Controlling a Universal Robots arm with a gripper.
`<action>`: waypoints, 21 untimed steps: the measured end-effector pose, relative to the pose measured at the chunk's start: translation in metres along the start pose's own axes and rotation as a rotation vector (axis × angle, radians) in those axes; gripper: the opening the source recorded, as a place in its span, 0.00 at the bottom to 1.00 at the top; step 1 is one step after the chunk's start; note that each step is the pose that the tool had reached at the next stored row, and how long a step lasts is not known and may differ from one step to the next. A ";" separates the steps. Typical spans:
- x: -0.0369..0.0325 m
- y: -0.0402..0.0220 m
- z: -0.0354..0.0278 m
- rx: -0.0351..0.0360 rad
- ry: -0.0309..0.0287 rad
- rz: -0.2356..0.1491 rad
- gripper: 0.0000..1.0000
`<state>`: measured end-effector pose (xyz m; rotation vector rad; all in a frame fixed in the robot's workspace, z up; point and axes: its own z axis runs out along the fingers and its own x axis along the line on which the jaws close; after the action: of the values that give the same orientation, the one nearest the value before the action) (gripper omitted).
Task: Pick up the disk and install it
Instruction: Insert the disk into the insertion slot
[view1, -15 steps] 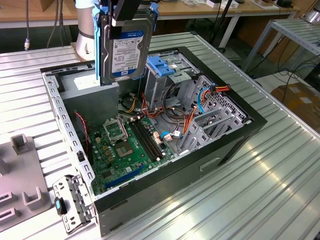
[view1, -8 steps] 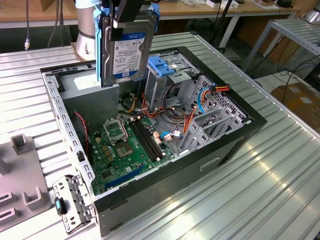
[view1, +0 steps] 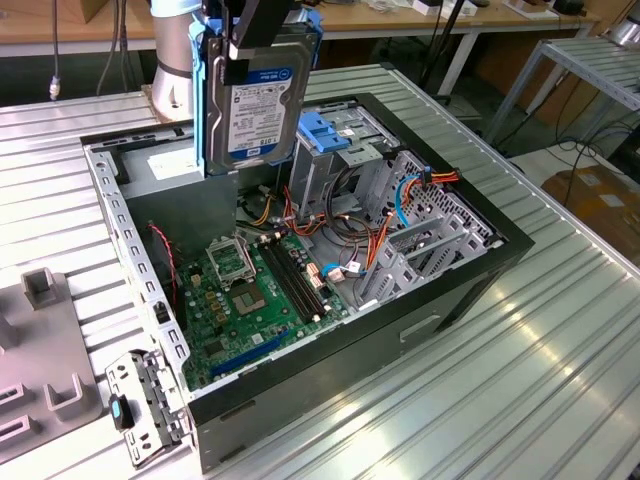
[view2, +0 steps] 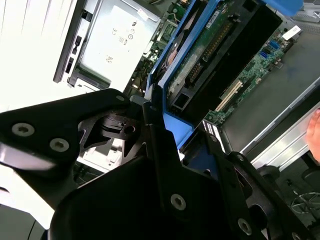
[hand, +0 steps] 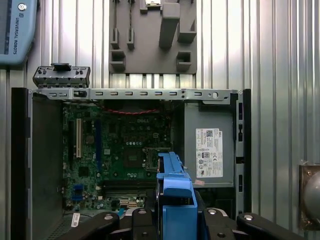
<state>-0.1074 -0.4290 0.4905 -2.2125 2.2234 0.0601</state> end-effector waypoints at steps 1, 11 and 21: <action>0.0008 0.0000 -0.0001 0.0000 0.0001 0.000 0.37; 0.0086 0.0000 -0.0002 0.0000 0.0000 0.000 0.37; 0.0190 -0.0001 -0.0005 0.0000 0.0002 0.000 0.37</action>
<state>-0.1073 -0.4480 0.4905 -2.2127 2.2235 0.0599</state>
